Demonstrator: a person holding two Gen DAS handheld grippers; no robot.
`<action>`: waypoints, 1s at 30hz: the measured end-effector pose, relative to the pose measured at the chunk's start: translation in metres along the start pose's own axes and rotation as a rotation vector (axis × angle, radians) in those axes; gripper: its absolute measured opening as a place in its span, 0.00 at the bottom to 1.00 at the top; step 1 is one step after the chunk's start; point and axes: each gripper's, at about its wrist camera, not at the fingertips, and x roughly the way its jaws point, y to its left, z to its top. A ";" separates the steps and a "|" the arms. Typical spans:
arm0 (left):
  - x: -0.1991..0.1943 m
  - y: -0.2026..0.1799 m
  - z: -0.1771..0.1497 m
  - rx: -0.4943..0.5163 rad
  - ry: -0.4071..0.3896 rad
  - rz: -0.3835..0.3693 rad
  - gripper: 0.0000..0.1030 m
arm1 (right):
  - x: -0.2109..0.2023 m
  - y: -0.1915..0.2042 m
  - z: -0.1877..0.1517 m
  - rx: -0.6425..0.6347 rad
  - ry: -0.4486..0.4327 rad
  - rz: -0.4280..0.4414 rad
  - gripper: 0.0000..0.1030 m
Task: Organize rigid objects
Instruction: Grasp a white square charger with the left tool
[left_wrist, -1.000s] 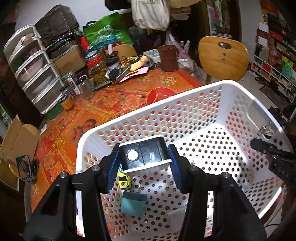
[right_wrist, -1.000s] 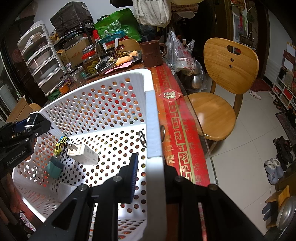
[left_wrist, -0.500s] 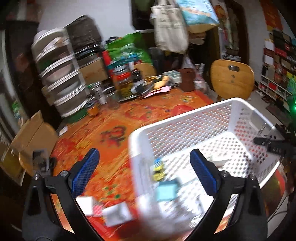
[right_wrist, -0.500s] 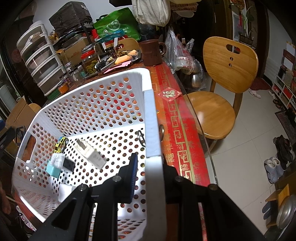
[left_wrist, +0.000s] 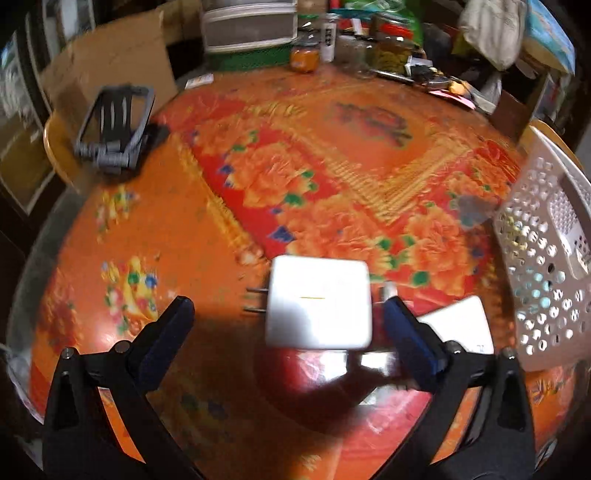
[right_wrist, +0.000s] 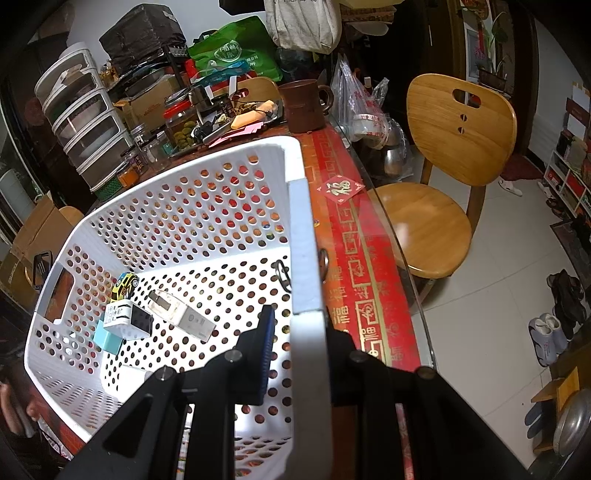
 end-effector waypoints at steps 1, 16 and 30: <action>0.002 0.006 0.000 -0.020 0.007 -0.018 0.99 | 0.000 0.000 0.000 -0.001 0.001 -0.001 0.21; 0.026 -0.003 0.001 -0.005 -0.003 0.061 0.67 | 0.001 0.000 0.000 -0.010 0.005 -0.013 0.21; -0.062 -0.054 0.066 0.115 -0.222 0.099 0.67 | 0.001 0.001 0.000 -0.013 -0.001 -0.006 0.21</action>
